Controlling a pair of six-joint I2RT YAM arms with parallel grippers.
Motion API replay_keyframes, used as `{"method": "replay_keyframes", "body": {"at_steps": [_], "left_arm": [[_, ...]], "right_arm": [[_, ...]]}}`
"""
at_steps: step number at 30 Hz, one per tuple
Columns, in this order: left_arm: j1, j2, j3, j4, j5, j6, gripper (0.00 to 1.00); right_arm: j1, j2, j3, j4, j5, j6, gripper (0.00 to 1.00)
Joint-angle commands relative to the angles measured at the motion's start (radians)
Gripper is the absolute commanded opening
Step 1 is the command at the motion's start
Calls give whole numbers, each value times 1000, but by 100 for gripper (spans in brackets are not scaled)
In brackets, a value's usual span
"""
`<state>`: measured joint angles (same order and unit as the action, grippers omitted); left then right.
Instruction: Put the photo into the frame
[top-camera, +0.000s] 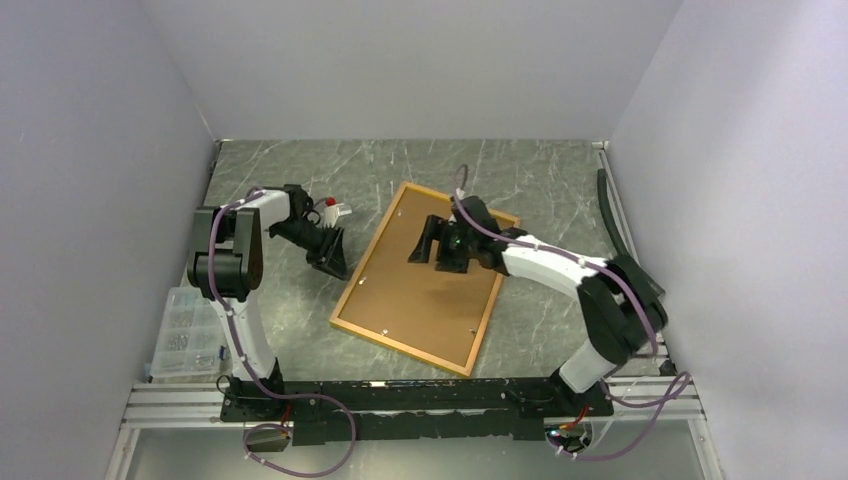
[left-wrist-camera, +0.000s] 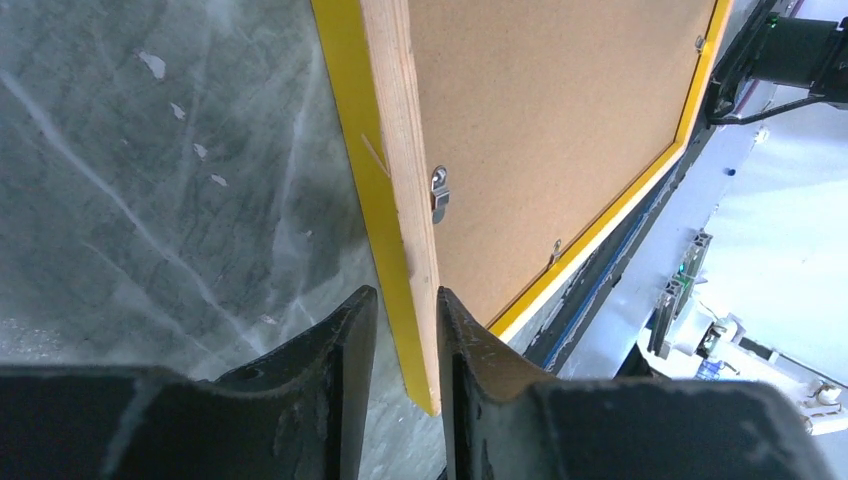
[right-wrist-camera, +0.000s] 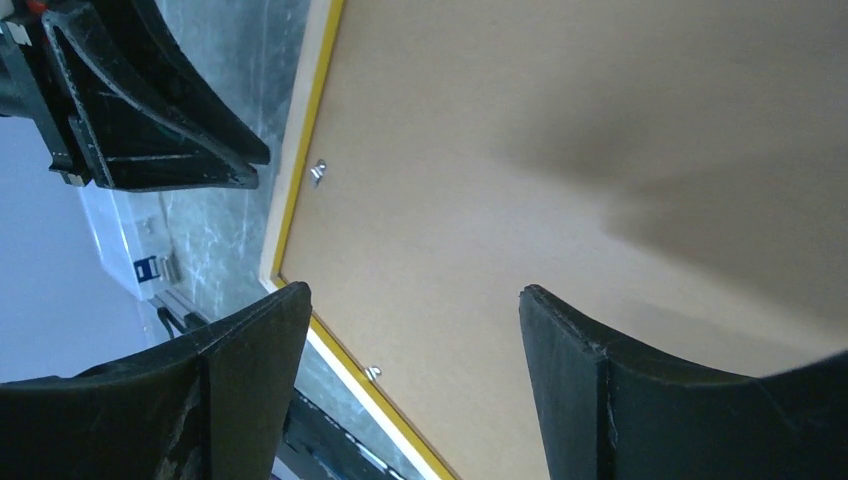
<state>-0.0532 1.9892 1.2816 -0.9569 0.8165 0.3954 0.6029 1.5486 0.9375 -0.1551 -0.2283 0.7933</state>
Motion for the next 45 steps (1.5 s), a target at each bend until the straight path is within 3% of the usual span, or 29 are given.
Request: {"method": "replay_keyframes", "body": {"at_steps": [1,9,16,30,45], "left_arm": [[-1,2,-9,23,37,-1,31],[-8,29,-33,45,39,6,22],[-8,31,-49,45,56,24,23],[32,-2,-19,-55,116,98,39],[8,26,-76,-5,114,92,29]], "right_arm": [[81,118,103,163,-65,77,79],[192,329,239,275,-117,153,78],[232,422,282,308,-131,195,76],[239,457,166,485,-99,332,74],[240,451,118,519,-76,390,74]]}}
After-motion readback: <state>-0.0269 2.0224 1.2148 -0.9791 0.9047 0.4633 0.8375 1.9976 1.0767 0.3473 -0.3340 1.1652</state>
